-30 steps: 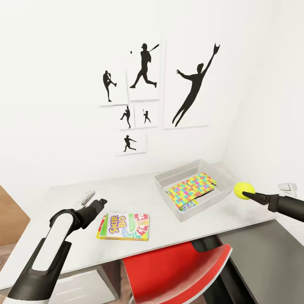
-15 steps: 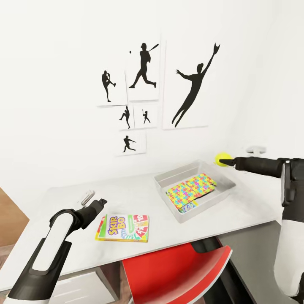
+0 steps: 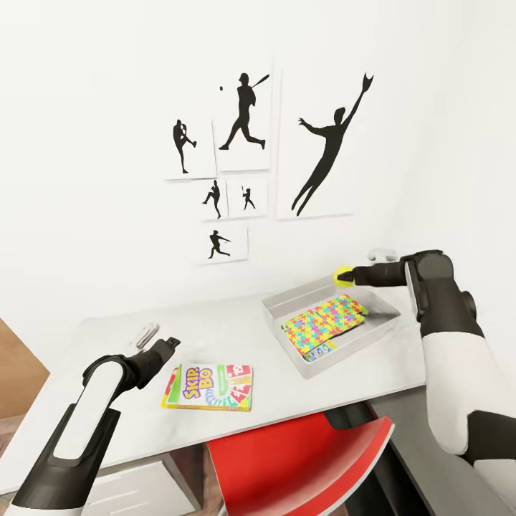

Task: Put all the toys in the child's room - the three board games (two on the bed and one on the table), the two jigsaw puzzles on the table, and the tennis ball on the table - inside the toy box on the table in the child's room.

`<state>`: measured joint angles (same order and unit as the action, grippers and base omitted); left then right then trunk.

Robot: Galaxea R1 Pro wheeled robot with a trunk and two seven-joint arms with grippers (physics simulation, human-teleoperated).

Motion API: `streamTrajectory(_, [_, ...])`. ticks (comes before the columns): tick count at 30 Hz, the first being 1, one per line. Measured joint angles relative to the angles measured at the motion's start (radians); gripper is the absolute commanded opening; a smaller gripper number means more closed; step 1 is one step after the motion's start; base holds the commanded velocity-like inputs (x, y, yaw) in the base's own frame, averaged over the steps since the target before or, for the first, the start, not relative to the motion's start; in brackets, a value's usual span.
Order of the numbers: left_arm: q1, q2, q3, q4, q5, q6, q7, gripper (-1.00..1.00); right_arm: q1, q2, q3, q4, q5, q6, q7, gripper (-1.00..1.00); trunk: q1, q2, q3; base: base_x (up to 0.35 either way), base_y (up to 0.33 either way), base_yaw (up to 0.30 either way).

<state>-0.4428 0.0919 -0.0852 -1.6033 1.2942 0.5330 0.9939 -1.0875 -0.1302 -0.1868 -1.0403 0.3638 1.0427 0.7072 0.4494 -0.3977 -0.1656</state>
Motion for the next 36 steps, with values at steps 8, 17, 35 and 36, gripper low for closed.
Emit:
streamTrajectory(8, [0.0, 0.002, 0.001, 0.0, 0.0, 0.001, 0.0, 1.0, -0.05, 0.018, 0.036, 0.127, 0.011, 0.0, -0.124, -1.0, 0.0, 0.0, 0.0, 0.0, 0.0, 0.0])
streamTrajectory(17, [-0.001, 0.002, 0.002, 0.0, 0.0, 0.001, 0.0, 1.0, -0.089, 0.015, 0.043, 0.272, 0.012, 0.001, -0.302, -1.0, 0.0, 0.0, 0.0, 0.0, 0.0, 0.0])
streamTrajectory(35, [-0.001, 0.004, 0.003, 0.0, 0.0, 0.001, 0.0, 1.0, -0.088, -0.01, 0.052, 0.315, 0.073, 0.001, -0.365, -1.0, 0.0, 0.0, 0.0, 0.0, 0.0, 0.0])
streamTrajectory(36, [-0.001, 0.004, 0.004, 0.0, 0.0, 0.001, -0.001, 1.0, -0.087, -0.01, 0.052, 0.315, 0.098, 0.001, -0.365, -1.0, 0.0, 0.0, 0.0, 0.0, 0.0, 0.0])
